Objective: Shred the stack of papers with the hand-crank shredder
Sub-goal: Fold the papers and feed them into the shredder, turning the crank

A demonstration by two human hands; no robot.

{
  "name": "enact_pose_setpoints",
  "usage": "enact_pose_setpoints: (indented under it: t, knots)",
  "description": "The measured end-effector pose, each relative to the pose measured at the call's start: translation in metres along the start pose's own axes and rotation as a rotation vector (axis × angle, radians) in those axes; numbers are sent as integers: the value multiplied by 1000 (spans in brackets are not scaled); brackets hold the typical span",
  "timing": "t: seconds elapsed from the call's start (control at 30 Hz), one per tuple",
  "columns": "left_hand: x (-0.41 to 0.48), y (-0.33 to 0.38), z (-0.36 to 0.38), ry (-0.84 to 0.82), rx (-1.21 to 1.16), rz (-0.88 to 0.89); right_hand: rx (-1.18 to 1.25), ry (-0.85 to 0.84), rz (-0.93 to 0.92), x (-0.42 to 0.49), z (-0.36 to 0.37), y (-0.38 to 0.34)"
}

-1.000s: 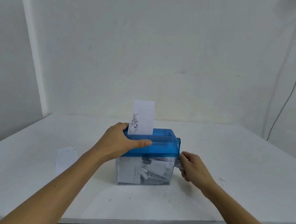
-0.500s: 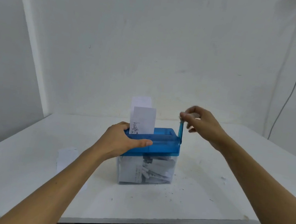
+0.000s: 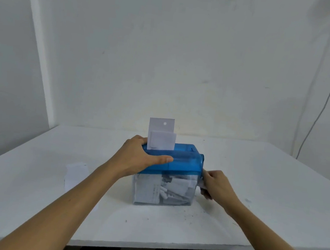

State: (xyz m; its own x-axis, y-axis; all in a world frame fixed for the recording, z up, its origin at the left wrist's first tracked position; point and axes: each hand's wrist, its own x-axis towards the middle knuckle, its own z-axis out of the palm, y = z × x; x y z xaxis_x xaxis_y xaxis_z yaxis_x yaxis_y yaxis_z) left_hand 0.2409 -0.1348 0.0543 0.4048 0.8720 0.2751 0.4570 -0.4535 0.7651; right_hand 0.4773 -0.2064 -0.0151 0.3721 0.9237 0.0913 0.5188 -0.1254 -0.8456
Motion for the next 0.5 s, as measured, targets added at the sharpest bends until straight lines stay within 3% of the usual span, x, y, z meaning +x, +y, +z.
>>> enact_pose_setpoints:
  t: [0.1,0.23,0.33,0.5]
  knots:
    - [-1,2,0,-11,8,-8,-114,-70,-47,-23,-26,-17]
    - [-1,3,1,-36,29,-11,-278,-308,-170,-42,-71,-46]
    - [0,2,-1,-49,44,-14,-336,-212,-301,-27,-90,-66]
    - [2,1,-3,-66,32,-5,4,39,-349,21,-82,-75]
